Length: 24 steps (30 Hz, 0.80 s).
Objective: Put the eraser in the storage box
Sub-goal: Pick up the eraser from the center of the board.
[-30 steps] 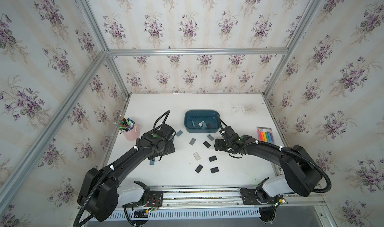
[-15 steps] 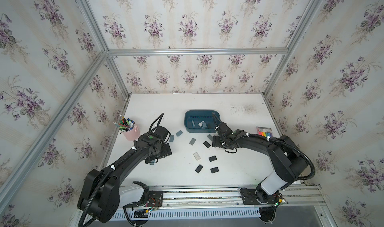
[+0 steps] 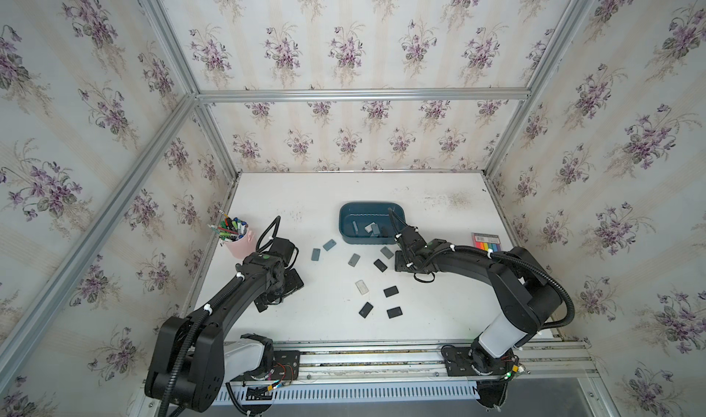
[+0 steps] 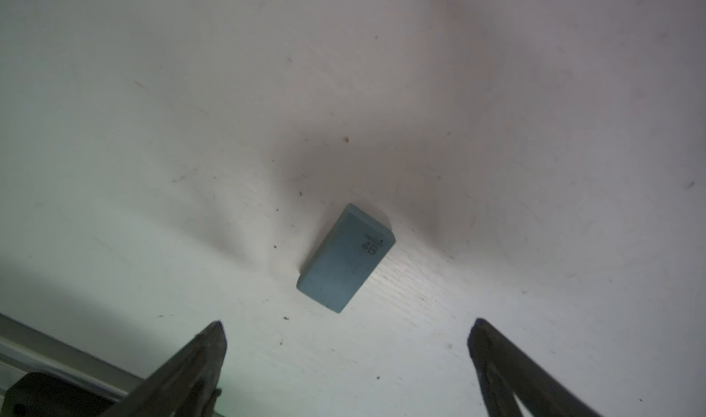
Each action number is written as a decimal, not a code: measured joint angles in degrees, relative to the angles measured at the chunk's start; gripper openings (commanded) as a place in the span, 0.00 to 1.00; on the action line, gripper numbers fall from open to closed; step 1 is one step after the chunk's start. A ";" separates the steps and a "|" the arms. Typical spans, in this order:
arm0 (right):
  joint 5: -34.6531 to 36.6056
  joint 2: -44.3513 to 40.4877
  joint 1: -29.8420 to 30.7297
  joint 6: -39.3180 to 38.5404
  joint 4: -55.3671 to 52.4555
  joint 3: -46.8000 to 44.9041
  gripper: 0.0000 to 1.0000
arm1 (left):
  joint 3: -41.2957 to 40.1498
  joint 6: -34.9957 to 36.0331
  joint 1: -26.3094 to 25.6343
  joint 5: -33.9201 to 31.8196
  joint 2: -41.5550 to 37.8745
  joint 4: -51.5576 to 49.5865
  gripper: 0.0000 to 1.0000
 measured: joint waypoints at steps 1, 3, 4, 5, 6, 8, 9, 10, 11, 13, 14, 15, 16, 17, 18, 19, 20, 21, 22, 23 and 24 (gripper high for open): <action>0.04 -0.04 0.02 -0.15 0.09 -0.07 0.67 | -0.42 0.13 0.59 -0.17 1.11 0.85 0.99; 0.15 -0.20 0.02 -0.24 0.24 -0.24 0.66 | -1.03 0.22 1.53 -0.09 3.34 2.21 0.99; 0.20 -0.28 0.02 -0.28 0.39 -0.39 0.65 | -1.14 0.66 1.97 0.04 4.70 2.95 0.99; 0.24 -0.37 0.02 -0.35 0.46 -0.50 0.64 | -1.16 1.07 2.19 0.22 5.60 3.50 0.99; 0.42 -0.44 0.02 -0.42 0.55 -0.59 0.63 | -0.98 1.31 2.43 0.55 6.21 4.11 0.99; 0.66 -0.42 0.02 -0.44 0.57 -0.68 0.62 | -0.79 1.77 2.80 1.14 6.69 4.96 0.99; 0.70 -0.37 0.02 -0.44 0.59 -0.68 0.62 | -0.79 2.05 2.89 1.25 6.69 5.22 0.99; 0.81 -0.31 0.02 -0.44 0.59 -0.70 0.61 | -0.79 2.10 3.13 1.40 6.62 5.44 0.99; 0.92 -0.24 0.02 -0.44 0.59 -0.72 0.60 | -0.81 2.21 3.17 1.53 6.56 5.66 0.99; 1.31 0.17 0.02 -0.46 0.74 -0.66 0.57 | -0.83 2.64 3.41 1.57 6.45 6.27 0.99; 1.57 0.39 0.02 -0.50 0.81 -0.46 0.53 | -0.83 2.69 3.45 1.57 6.43 6.51 0.99; 1.73 0.70 0.02 -0.52 1.07 -0.31 0.51 | -0.83 2.69 3.48 1.60 6.43 6.71 0.99; 1.84 1.09 -0.02 -0.50 1.22 0.07 0.51 | -0.83 2.84 3.48 1.60 6.45 6.82 0.99; 1.90 1.49 -0.02 -0.50 1.46 0.55 0.49 | -0.83 3.08 3.48 1.64 6.45 6.95 0.99; 2.03 1.79 -0.02 -0.52 1.79 0.87 0.47 | -0.83 3.08 3.48 1.75 6.47 7.10 0.99; 2.25 2.16 -0.02 -0.59 2.12 1.27 0.46 | -0.83 3.10 3.48 1.88 6.49 7.28 0.99; 2.38 2.45 -0.02 -0.61 2.25 1.57 0.46 | -0.83 3.10 3.48 1.92 6.51 7.41 0.99; 2.40 2.67 -0.04 -0.61 2.27 1.81 0.46 | -0.83 3.15 3.48 2.08 6.51 7.50 0.99; 2.40 2.82 -0.02 -0.63 2.27 2.05 0.43 | -0.83 3.17 3.48 2.19 6.51 7.65 0.99; 2.38 2.91 -0.02 -0.66 2.32 2.14 0.42 | -0.92 3.28 3.48 2.32 6.56 7.80 0.99; 2.38 2.91 -0.04 -0.63 2.36 2.16 0.42 | -1.01 3.54 3.48 2.47 6.60 7.82 0.99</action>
